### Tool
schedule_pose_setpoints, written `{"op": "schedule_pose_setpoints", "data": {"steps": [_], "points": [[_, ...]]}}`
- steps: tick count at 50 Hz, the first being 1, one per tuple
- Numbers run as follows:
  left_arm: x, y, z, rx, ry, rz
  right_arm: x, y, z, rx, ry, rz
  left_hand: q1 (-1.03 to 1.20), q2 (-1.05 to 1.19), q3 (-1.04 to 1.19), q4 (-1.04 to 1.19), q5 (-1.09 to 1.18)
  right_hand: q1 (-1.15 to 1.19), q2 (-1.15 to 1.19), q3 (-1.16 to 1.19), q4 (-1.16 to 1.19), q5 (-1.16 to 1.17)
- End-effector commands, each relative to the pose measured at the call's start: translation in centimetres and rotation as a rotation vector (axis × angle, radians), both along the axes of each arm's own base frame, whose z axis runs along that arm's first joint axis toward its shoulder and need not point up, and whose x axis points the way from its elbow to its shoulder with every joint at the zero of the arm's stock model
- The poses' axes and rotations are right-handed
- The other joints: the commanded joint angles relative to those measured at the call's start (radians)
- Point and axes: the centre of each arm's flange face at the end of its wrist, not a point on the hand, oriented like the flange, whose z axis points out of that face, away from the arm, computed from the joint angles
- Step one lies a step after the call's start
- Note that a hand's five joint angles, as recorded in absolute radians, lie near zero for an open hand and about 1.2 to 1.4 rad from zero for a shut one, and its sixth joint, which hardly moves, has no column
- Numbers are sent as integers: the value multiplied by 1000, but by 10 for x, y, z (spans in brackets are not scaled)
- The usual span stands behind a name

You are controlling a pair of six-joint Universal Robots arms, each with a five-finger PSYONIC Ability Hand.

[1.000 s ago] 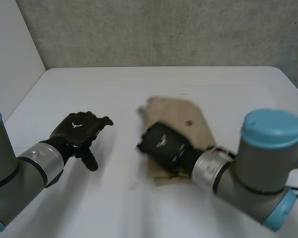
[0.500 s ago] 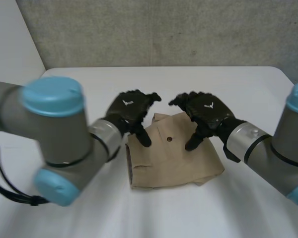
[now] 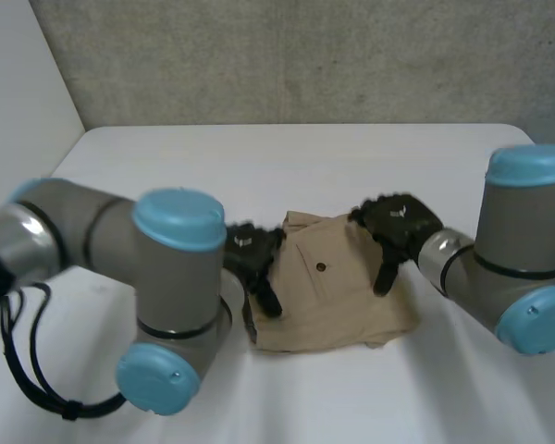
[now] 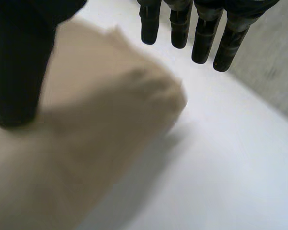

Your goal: Fold the shorts.

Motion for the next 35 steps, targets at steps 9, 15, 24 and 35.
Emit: {"op": "schedule_pose_setpoints", "data": {"steps": [9,15,24,35], "points": [[103,-36,178,-340,234,274,-18,22,148,-313,-437,-257,-11,-640,-44,-33,-40,9,-43,-37,-55,-48],[123,-42,184,-283,243,244,-30,20,152,-342,-318,-319,-17,-646,-50,-39,-46,9,-43,-37,-55,-48],[123,-40,183,-226,303,210,-37,17,155,-366,-281,-338,-20,-648,-52,-42,-48,9,-43,-37,-55,-48],[118,-34,183,-229,301,190,-39,19,159,-376,-284,-337,-31,-660,-64,-54,-60,9,-43,-37,-55,-48]]}}
